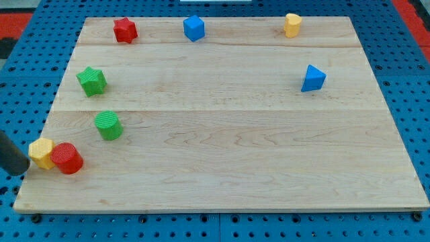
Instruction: Move the hexagon close to the red circle
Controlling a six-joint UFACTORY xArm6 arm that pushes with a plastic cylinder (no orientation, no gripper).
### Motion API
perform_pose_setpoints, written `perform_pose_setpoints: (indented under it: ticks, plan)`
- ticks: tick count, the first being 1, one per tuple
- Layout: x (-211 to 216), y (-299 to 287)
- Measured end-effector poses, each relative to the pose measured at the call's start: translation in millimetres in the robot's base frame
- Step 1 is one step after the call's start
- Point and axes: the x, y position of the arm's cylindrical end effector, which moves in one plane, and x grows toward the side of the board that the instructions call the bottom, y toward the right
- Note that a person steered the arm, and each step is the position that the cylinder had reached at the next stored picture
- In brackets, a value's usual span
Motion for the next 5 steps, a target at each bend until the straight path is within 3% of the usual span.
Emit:
perform_pose_setpoints:
  ticks: [2,5]
  plan:
    - [13.2,0.5]
    - [-15.1,112.1]
